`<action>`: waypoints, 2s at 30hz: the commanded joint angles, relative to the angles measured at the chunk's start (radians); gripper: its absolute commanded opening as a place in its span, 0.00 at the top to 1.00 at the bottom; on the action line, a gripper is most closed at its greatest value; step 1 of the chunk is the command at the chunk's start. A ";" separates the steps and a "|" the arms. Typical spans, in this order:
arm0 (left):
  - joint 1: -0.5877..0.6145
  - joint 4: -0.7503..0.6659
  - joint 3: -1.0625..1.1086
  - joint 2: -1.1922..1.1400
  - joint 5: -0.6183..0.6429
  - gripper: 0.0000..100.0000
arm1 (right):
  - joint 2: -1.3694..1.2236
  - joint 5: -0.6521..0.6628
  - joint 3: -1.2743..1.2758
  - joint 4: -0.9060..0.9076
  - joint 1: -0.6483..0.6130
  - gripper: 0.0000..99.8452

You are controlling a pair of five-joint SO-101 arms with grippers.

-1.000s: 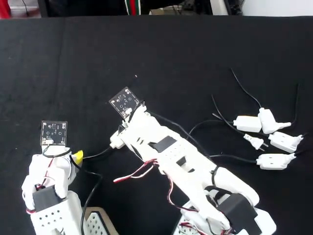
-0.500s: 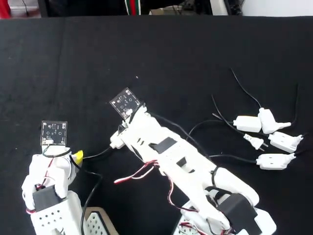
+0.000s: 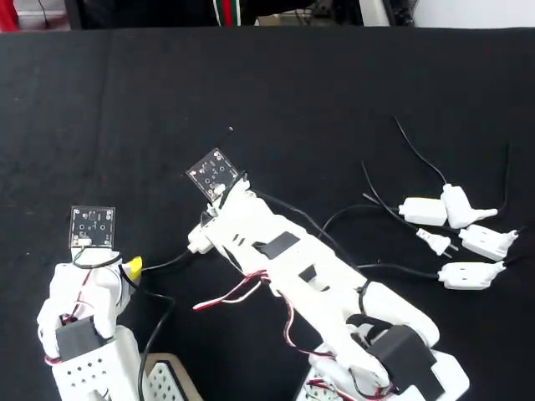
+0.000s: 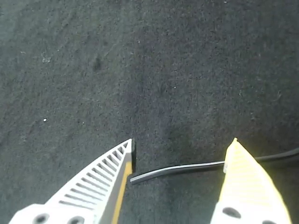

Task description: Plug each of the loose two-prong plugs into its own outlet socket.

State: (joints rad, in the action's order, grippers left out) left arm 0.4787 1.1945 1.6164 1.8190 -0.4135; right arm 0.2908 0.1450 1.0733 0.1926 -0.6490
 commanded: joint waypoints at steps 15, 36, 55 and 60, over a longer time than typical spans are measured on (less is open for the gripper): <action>0.005 0.002 -0.004 0.003 -0.009 0.69 | -0.028 -0.029 -0.022 0.028 0.008 0.99; 0.007 0.002 -0.004 0.003 -0.011 0.69 | -0.010 -0.083 -0.016 0.215 0.002 0.99; 0.007 -0.002 -0.004 0.003 -0.011 0.69 | -0.005 0.215 -0.012 0.265 0.546 0.99; 0.007 -0.002 -0.004 0.003 -0.011 0.69 | -0.007 0.350 -0.013 0.189 0.792 0.99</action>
State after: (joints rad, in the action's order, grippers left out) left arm 0.4787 1.1945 1.6164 1.8190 -0.4135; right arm 0.2862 0.4227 1.0487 0.4074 -0.0322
